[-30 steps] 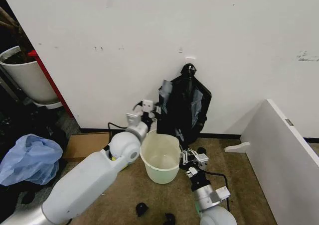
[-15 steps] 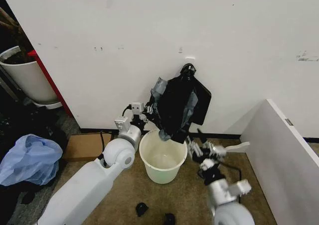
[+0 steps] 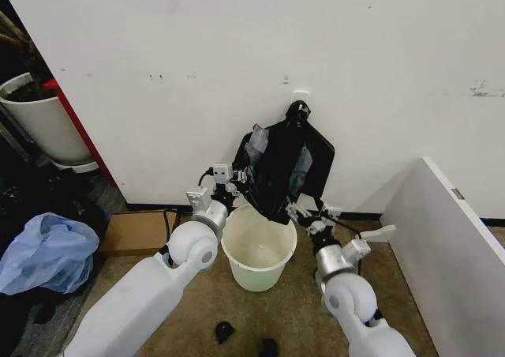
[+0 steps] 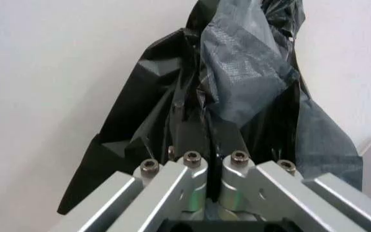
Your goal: Place the garbage bag over the trash bin.
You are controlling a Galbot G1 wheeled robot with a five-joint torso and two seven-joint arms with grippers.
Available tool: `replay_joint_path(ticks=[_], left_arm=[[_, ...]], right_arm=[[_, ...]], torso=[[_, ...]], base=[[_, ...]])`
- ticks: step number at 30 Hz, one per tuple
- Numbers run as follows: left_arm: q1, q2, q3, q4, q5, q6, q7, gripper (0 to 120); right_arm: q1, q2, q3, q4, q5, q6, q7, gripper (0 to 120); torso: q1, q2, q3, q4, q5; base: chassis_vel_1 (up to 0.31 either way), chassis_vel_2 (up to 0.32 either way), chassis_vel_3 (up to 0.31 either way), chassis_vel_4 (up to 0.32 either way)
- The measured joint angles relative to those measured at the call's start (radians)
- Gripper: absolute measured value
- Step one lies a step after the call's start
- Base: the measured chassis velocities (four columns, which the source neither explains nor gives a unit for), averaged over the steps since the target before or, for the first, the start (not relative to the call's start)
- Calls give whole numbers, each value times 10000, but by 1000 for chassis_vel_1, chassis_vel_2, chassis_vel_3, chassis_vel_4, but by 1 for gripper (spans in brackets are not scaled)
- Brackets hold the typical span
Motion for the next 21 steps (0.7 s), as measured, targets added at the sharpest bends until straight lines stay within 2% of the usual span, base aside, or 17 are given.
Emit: replay_joint_path(ticks=[1, 5, 8, 14, 15, 21], left_arm=[[0, 0, 0, 0, 0, 0, 0, 0], [55, 49, -4, -14, 11, 6, 2, 0], [56, 34, -3, -14, 14, 7, 2, 0], [61, -44, 67, -14, 33, 19, 6, 0], [61, -44, 67, -14, 33, 19, 6, 0], [109, -28, 78, -40, 36, 28, 2, 0]], right_arm=[[0, 0, 0, 0, 0, 0, 0, 85], [209, 85, -66, -228, 33, -76, 76, 68], [294, 129, -74, -344, 33, -78, 122, 62], [486, 138, -71, -590, 38, -85, 182, 34], [486, 138, -71, -590, 38, -85, 182, 34], [418, 124, -77, -468, 31, -76, 188, 10]], torso=[[0, 0, 0, 0, 0], [0, 0, 0, 1, 0], [0, 0, 0, 1, 0], [0, 0, 0, 0, 0], [0, 0, 0, 0, 0], [-1, 0, 0, 0, 0]], base=[[0, 0, 0, 0], [0, 0, 0, 0], [0, 0, 0, 0], [0, 0, 0, 0], [0, 0, 0, 0], [0, 0, 0, 0]])
